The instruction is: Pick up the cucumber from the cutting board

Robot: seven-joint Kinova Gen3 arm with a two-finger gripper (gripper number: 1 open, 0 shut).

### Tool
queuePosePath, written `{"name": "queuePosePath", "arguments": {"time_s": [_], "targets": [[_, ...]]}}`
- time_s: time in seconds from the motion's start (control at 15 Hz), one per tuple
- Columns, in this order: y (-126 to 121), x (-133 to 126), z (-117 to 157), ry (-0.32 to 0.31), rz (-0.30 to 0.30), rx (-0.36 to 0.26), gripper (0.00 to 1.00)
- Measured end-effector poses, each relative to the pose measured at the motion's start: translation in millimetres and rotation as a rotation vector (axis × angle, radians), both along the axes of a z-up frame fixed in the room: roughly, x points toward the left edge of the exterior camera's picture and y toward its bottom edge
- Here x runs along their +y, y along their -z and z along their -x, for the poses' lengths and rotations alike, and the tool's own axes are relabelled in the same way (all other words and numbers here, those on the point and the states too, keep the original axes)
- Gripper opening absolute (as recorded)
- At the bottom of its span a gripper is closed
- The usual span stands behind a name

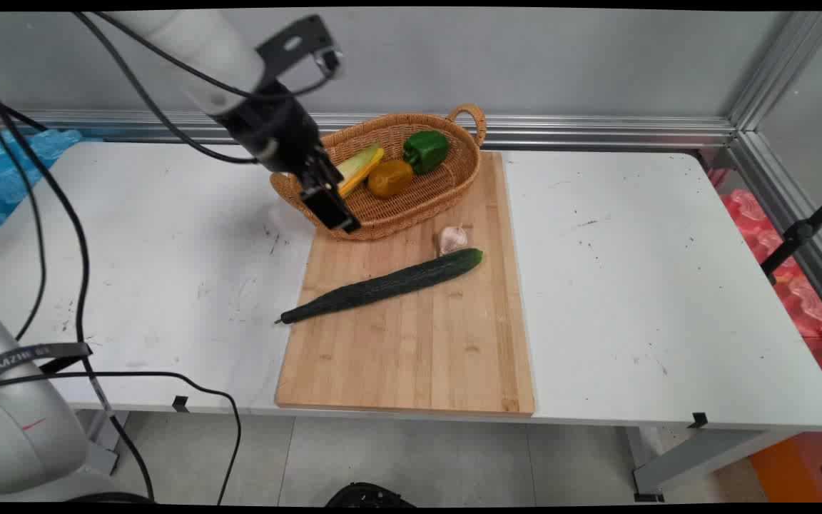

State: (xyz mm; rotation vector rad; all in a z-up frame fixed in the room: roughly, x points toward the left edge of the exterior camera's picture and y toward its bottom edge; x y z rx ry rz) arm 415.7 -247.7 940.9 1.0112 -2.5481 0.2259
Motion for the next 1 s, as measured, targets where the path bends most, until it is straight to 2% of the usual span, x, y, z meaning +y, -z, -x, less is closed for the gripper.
{"name": "queuePosePath", "arguments": {"time_s": [0.27, 0.6, 1.0], "targets": [[23.9, -7.8, 34.4, -0.03, -0.015, -0.017, 1.0], [51.8, -21.0, 64.2, -0.075, -0.042, -0.046, 1.0], [88.3, -35.6, 86.8, -0.127, -0.089, -0.089, 1.0]]}}
